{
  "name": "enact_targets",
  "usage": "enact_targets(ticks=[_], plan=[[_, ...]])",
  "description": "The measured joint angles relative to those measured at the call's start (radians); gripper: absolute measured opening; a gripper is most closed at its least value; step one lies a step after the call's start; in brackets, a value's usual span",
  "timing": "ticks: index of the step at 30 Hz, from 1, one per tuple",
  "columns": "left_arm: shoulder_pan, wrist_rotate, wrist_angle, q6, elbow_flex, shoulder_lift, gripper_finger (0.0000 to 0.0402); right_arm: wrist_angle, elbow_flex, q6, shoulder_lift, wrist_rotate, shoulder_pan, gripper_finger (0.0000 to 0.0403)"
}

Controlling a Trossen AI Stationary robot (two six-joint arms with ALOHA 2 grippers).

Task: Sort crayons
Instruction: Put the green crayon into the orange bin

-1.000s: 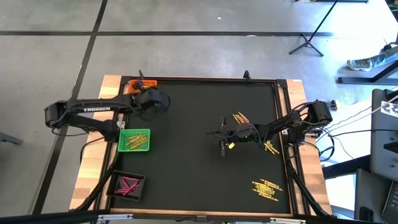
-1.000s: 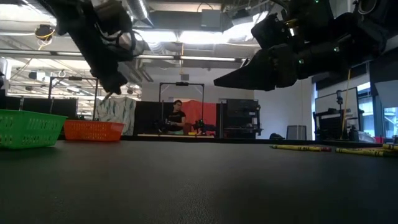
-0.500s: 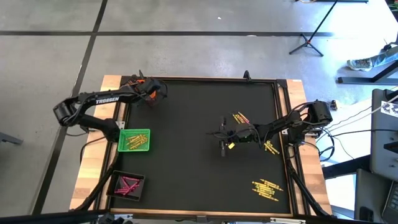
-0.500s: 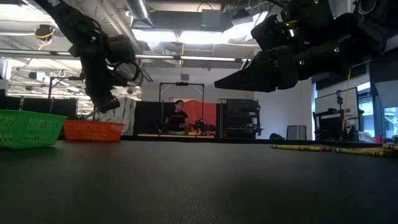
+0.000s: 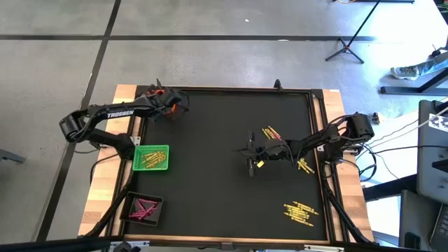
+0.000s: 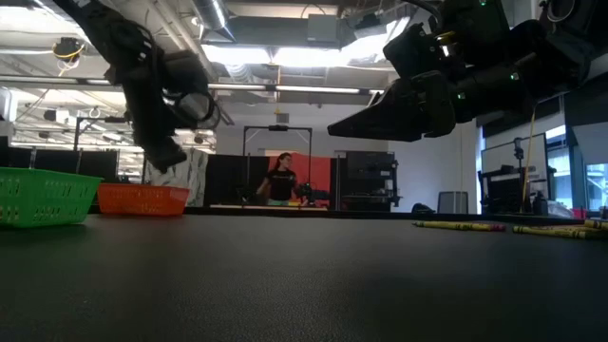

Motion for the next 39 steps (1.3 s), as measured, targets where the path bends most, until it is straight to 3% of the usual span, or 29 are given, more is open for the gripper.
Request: enact_targets(ticks=[3,11,15,19,23,27,31,39], plan=[[-0.061,0.024,0.025,-0.001,0.000,-0.052,0.0104,0.000,0.000,0.001,0.000,0.000,0.000,0.0133],[-0.210,0.498,0.176,-0.027,0.000,-0.129,0.0105,-0.001,0.000,0.002,0.000,0.021,0.000,0.0133],[-0.298,0.640,0.307,-0.027,0.000,-0.099,0.0105,0.000,0.000,0.016,0.000,0.023,0.000,0.0133],[-0.397,0.697,0.579,-0.028,-0.051,-0.051,0.0105,0.000,0.000,0.077,0.000,0.035,0.000,0.0133],[-0.474,0.786,0.941,-0.031,-0.152,0.034,0.0105,0.000,0.000,0.107,0.000,0.115,0.000,0.0133],[-0.537,0.796,1.217,-0.062,-0.208,0.140,0.0105,0.000,0.000,0.139,0.000,0.216,0.000,0.0133],[-0.596,0.796,1.300,-0.076,-0.211,0.238,0.0105,-0.032,0.000,0.141,-0.027,0.277,0.000,0.0133],[-0.641,0.781,1.357,-0.056,-0.211,0.334,0.0105,-0.332,0.000,0.166,-0.224,0.403,-0.008,0.0133]])
